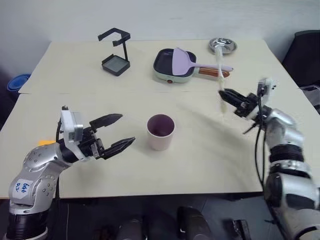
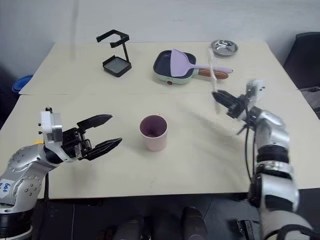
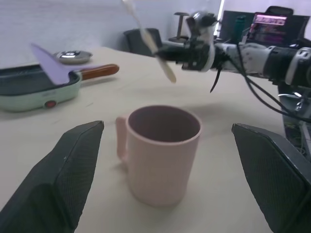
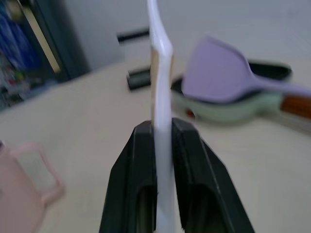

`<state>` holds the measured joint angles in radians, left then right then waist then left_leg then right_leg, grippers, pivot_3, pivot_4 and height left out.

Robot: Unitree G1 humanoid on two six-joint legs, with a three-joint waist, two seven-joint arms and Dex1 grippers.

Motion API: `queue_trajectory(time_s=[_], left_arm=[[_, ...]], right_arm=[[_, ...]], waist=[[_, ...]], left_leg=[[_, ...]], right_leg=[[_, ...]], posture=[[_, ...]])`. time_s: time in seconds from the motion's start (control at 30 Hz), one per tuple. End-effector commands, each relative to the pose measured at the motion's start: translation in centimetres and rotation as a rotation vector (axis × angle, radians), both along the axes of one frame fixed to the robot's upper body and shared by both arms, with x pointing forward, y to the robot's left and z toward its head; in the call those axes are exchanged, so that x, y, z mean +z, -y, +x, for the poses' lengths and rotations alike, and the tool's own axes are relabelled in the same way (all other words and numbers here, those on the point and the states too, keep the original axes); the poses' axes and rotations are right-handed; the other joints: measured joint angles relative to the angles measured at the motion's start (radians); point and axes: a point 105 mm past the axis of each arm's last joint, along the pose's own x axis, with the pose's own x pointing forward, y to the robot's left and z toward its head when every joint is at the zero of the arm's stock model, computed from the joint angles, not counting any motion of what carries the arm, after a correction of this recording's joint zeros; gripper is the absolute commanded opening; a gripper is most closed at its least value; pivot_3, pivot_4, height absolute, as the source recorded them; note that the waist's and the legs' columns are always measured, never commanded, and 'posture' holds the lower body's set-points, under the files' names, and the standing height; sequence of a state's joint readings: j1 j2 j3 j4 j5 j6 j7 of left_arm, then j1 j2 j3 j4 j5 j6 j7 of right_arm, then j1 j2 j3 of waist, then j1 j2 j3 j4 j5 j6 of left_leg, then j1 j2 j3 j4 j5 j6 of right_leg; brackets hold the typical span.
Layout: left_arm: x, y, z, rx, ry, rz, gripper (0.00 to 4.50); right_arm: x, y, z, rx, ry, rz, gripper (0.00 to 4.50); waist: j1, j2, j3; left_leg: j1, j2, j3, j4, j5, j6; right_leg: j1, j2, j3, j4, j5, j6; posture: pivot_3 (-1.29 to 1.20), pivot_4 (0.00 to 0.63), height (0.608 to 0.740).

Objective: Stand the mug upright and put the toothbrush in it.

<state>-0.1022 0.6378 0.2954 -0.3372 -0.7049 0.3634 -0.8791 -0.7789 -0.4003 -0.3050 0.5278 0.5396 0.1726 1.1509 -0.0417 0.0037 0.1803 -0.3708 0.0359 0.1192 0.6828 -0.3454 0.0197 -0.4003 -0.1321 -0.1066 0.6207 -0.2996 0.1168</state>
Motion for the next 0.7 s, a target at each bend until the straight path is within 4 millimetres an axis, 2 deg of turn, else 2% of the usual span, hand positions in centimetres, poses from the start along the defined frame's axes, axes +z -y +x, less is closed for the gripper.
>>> queue_trajectory(time_s=[0.03, 0.1, 0.2, 0.33, 0.4, 0.5, 0.7], left_arm=[[-0.1, -1.0, 0.0, 0.035, 0.017, 0.017, 4.50], [-0.5, -1.0, 0.1, 0.035, 0.008, 0.023, 4.50], [-0.7, -0.8, 0.0, 0.032, 0.005, 0.027, 4.50], [-0.7, -0.9, 0.0, 0.041, 0.006, 0.030, 4.50], [-0.7, -1.0, 0.0, 0.047, 0.006, 0.031, 4.50], [-0.7, -1.2, -0.2, 0.062, 0.008, 0.033, 4.50], [-1.1, -1.8, -0.1, 0.085, 0.002, 0.040, 4.50]], right_arm=[[3.0, -5.0, -3.6, 0.158, 0.191, 0.058, 0.12], [2.8, -7.6, -4.7, 0.195, 0.222, 0.079, 0.12], [1.5, -9.7, -5.7, 0.244, 0.231, 0.075, 0.12], [-0.5, -10.7, -6.1, 0.305, 0.168, 0.066, 0.12], [-1.1, -10.7, -5.9, 0.272, 0.217, 0.031, 0.12], [-2.6, -10.3, -5.7, 0.287, 0.221, -0.048, 1.09], [-1.9, -8.8, -5.8, 0.251, 0.286, -0.075, 2.91]], waist=[[0.006, 0.000, 0.000], [0.013, 0.000, 0.000], [0.021, 0.000, 0.000], [0.016, -0.001, 0.000], [0.012, -0.001, 0.000], [0.006, -0.001, 0.000], [0.008, -0.001, 0.000]], left_leg=[[0.000, 0.000, 0.000, 0.000, 0.000, 0.000], [0.000, -0.001, 0.000, 0.000, 0.000, 0.000], [-0.001, -0.004, -0.002, 0.000, -0.001, 0.001], [-0.001, -0.005, -0.002, 0.000, -0.001, 0.002], [-0.001, -0.005, -0.002, 0.000, -0.001, 0.002], [0.000, -0.003, 0.000, 0.000, -0.001, 0.001], [-0.001, -0.003, 0.000, 0.000, -0.001, 0.001]], right_leg=[[0.000, 0.000, 0.000, 0.000, 0.000, 0.000], [0.000, -0.001, 0.000, 0.000, 0.000, 0.000], [-0.001, -0.003, 0.000, 0.001, 0.000, 0.000], [-0.001, -0.005, 0.000, 0.001, 0.000, 0.000], [-0.001, -0.004, 0.000, 0.001, 0.000, 0.000], [-0.002, -0.002, 0.001, 0.001, 0.000, 0.000], [-0.002, -0.002, 0.002, 0.001, 0.000, -0.001]], posture=[[0.00, 0.150, 0.740], [0.00, 0.150, 0.740], [0.00, 0.150, 0.740], [0.00, 0.150, 0.740], [0.00, 0.150, 0.740], [0.00, 0.150, 0.740], [0.00, 0.150, 0.740]])
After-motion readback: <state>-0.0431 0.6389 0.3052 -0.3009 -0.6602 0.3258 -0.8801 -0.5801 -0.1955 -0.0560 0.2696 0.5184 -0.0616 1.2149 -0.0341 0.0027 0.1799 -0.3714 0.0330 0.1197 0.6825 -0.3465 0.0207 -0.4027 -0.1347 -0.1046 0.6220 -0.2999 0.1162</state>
